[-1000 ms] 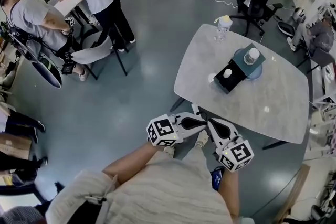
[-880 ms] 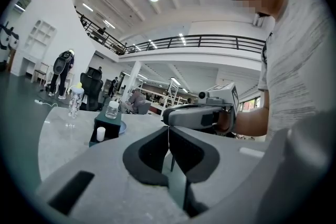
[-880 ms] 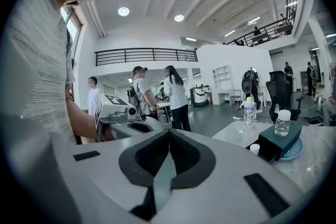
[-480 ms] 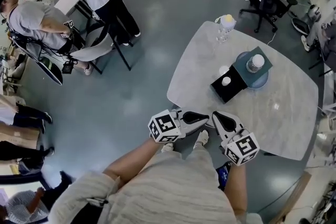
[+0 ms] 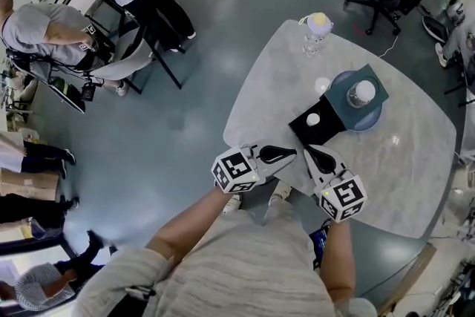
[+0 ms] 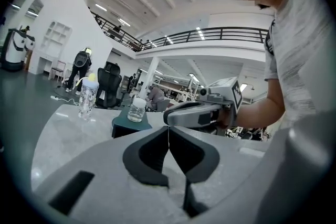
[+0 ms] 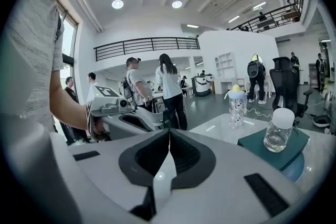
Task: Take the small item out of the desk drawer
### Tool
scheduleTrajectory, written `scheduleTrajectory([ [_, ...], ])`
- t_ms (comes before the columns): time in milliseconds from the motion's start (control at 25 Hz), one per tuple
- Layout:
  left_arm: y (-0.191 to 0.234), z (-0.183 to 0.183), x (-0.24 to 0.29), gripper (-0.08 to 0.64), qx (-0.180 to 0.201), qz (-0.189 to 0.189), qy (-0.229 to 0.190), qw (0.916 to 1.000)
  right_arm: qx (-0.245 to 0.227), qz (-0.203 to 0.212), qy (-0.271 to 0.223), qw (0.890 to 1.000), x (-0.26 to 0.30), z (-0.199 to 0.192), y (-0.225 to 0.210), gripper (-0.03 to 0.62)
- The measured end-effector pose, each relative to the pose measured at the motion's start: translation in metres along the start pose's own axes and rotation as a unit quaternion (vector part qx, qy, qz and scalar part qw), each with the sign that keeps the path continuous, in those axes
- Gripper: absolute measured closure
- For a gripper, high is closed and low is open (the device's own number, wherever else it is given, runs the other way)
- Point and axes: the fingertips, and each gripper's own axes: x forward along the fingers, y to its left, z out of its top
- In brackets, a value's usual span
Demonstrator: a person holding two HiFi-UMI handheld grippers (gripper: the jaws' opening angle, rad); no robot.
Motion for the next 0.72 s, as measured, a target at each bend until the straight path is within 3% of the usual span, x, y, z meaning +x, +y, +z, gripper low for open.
scheduleTrajectory([
  [320, 0.043, -0.004, 0.022, 0.545, -0.014, 0.039, -0.002, 0.9991, 0.005, -0.012, 0.017, 1.000, 0.026, -0.015, -0.047, 0.581],
  [720, 0.067, -0.023, 0.044, 0.545, -0.042, 0.051, 0.020, 0.9976, -0.012, -0.048, 0.062, 0.997, 0.046, -0.043, -0.083, 0.581],
])
